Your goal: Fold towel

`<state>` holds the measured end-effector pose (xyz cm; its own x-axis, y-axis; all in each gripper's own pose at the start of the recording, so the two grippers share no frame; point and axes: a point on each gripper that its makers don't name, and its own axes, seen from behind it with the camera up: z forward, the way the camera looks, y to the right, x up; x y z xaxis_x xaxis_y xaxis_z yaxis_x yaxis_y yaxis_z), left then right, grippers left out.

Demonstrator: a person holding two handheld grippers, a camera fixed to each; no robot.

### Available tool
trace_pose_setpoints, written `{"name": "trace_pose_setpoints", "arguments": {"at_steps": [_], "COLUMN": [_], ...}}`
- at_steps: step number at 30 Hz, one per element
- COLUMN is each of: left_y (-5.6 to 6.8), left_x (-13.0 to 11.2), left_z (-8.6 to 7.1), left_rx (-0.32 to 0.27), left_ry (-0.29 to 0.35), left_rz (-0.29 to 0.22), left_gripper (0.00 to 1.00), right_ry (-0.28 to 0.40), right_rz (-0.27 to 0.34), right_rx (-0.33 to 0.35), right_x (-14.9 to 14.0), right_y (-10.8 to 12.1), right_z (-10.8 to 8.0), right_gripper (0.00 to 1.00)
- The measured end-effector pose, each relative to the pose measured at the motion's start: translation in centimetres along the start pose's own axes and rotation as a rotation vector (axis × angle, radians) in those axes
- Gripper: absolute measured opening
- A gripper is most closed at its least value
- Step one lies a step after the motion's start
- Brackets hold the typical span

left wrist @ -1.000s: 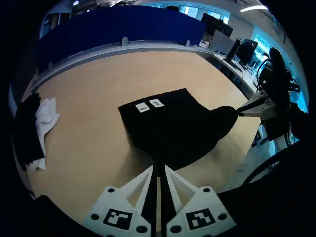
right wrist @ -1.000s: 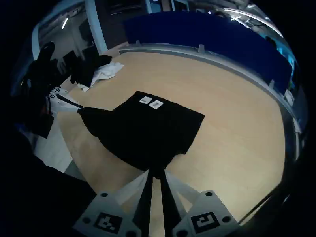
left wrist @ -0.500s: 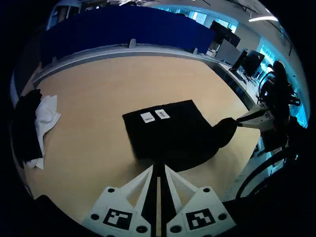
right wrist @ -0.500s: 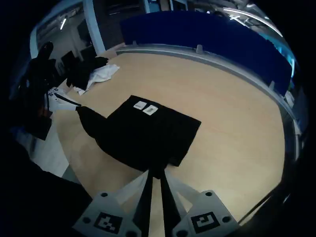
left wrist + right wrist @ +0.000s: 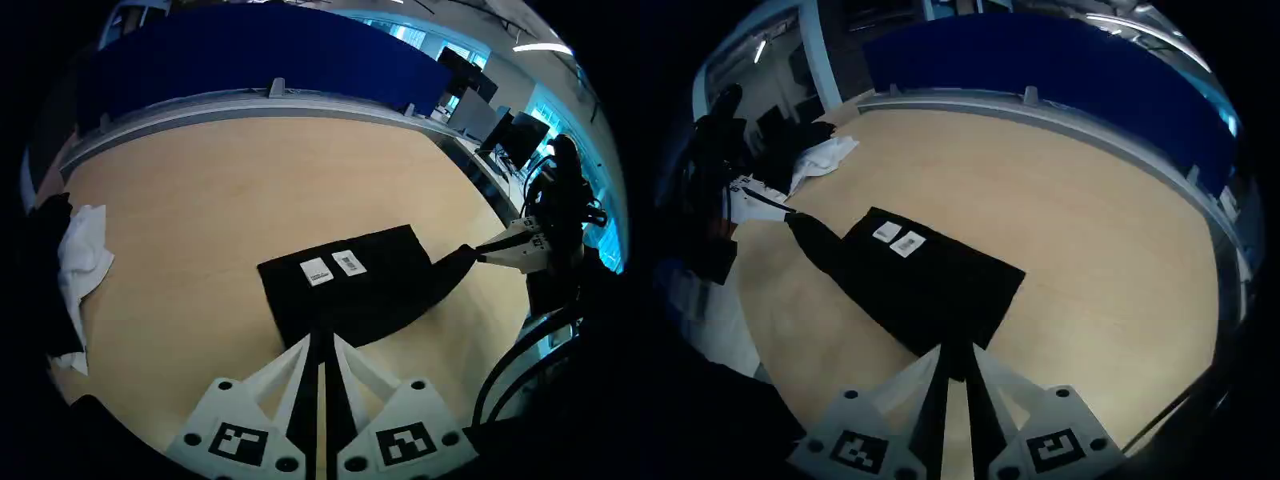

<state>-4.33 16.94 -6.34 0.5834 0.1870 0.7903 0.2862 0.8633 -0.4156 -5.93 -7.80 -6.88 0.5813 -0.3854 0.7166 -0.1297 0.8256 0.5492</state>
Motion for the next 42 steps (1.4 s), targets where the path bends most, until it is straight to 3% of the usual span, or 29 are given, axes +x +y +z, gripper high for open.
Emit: {"name": "trace_pose_setpoints", "arguments": {"at_steps": [11, 20, 27, 35, 39, 42], "left_y": [-1.8, -2.7, -3.8, -4.3, -4.5, -4.8], "left_x": [0.0, -0.1, -0.1, 0.8, 1.3, 1.6], "left_z": [4.3, 6.3, 7.5, 8.7, 8.9, 9.0], "left_rx": [-0.004, -0.014, 0.012, 0.009, 0.007, 0.011], "left_ry": [-0.060, -0.088, -0.100, -0.087, -0.076, -0.071], "left_rz": [0.010, 0.030, 0.063, 0.088, 0.096, 0.102], "left_gripper": [0.05, 0.05, 0.07, 0.13, 0.17, 0.22], "right_ry": [-0.034, -0.046, -0.041, -0.041, -0.034, -0.024], "right_rz": [0.049, 0.066, 0.085, 0.076, 0.066, 0.061], "right_rx": [-0.002, -0.005, -0.011, -0.039, -0.056, -0.064], "right_x": [-0.2, -0.3, 0.1, 0.5, 0.7, 1.0], "right_y": [1.6, 2.5, 3.0, 3.8, 4.1, 4.2], "right_z": [3.6, 5.5, 6.8, 7.7, 8.0, 8.1], "right_gripper": [0.13, 0.13, 0.13, 0.16, 0.21, 0.34]}}
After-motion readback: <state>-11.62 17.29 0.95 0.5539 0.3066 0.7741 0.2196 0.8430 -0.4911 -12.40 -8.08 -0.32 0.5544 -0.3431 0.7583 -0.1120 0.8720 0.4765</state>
